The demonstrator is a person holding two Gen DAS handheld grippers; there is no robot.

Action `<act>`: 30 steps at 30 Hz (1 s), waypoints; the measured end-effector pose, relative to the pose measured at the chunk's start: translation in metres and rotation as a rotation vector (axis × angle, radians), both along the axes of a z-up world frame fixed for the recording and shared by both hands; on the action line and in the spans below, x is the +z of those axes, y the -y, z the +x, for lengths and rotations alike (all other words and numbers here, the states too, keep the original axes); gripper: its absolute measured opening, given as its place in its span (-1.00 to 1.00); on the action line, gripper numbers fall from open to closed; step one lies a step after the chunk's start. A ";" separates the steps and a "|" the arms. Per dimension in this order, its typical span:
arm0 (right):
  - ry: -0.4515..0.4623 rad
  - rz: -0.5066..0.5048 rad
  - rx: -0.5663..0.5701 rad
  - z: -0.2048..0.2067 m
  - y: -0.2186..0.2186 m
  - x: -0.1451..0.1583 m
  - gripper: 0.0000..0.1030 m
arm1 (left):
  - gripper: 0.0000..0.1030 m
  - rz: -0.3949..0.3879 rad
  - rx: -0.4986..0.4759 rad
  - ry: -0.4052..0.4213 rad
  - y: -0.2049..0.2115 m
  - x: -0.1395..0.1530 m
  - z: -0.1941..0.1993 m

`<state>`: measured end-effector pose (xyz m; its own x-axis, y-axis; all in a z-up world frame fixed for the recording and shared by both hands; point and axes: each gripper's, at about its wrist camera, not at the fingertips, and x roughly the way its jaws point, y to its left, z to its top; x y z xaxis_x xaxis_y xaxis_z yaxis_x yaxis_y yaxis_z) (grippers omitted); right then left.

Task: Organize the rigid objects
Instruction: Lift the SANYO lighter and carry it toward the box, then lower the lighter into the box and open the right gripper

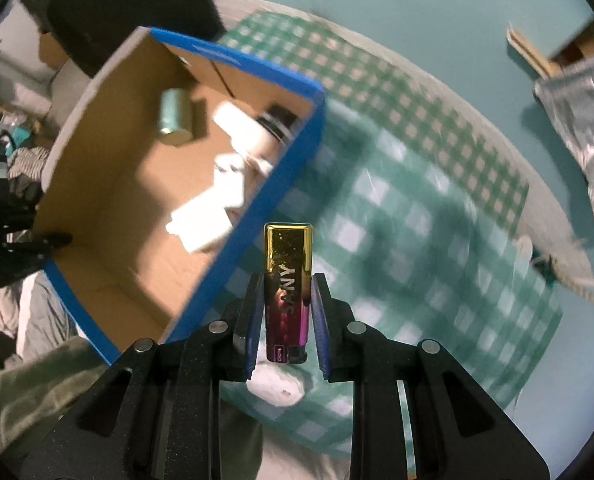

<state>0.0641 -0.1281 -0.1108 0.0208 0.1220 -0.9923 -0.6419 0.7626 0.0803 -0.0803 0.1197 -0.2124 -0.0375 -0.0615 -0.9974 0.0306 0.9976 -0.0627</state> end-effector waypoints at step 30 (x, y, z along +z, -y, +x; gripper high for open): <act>-0.075 -0.062 0.182 0.004 -0.100 -0.056 -0.57 | -0.66 0.010 0.006 -0.007 0.002 0.002 0.006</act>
